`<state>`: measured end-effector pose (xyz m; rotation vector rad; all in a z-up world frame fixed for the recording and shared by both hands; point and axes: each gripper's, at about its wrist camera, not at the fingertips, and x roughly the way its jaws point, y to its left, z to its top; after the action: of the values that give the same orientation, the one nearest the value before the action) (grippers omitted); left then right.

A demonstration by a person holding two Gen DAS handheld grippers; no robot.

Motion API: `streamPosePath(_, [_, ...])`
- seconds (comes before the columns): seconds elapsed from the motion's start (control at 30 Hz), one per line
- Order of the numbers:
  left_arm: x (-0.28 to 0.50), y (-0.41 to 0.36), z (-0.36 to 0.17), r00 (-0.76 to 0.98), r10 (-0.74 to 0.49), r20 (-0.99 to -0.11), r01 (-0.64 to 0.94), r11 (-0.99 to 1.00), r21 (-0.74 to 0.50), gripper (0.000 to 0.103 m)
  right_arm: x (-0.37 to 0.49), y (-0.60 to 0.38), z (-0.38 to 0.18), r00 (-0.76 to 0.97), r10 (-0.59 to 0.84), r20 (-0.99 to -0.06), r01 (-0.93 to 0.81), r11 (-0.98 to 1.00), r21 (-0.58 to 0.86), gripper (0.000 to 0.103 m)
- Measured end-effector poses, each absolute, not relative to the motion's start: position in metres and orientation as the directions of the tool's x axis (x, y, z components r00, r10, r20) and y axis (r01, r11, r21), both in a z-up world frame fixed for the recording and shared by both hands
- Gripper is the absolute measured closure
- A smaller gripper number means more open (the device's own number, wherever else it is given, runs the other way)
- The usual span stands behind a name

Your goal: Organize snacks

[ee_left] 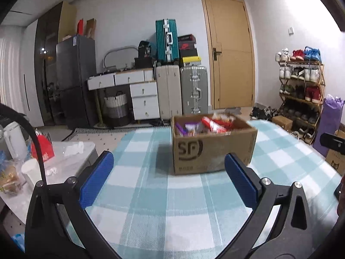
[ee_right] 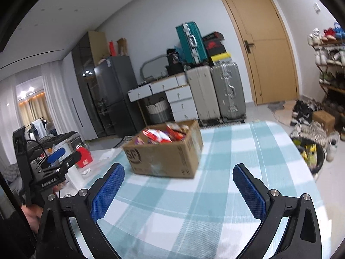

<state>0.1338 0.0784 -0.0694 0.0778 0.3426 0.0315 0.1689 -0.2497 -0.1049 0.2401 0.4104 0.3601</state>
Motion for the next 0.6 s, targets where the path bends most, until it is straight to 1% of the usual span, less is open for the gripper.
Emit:
streamPosePath(0.1, [0.148, 0.078, -0.090, 0.929, 0.040, -0.367, -0.023, 0.999, 0.049, 0.000, 0.175, -0.247, -0.123, 0.855, 0.370, -0.363, -0.270, 0.915, 0.299, 0.001])
streamPosePath(0.2, [0.159, 0.080, -0.111, 0.920, 0.055, -0.388, -0.043, 0.998, 0.038, 0.000, 0.174, -0.242, -0.138, 0.862, 0.336, -0.379, -0.255, 0.934, 0.249, 0.001])
streamPosePath(0.33, [0.169, 0.076, -0.127, 0.915, 0.081, -0.396, -0.065, 0.996, 0.055, 0.000, 0.172, -0.234, -0.145, 0.891, 0.292, -0.346, -0.243, 0.953, 0.179, 0.001])
streamPosePath(0.53, [0.182, 0.074, -0.137, 0.897, 0.125, -0.425, -0.100, 0.992, 0.079, 0.000, 0.169, -0.234, -0.143, 0.904, 0.293, -0.311, -0.249, 0.953, 0.174, 0.001])
streamPosePath(0.6, [0.181, 0.076, -0.136, 0.897, 0.140, -0.418, -0.120, 0.990, 0.075, 0.000, 0.171, -0.235, -0.144, 0.907, 0.279, -0.314, -0.232, 0.956, 0.180, 0.001])
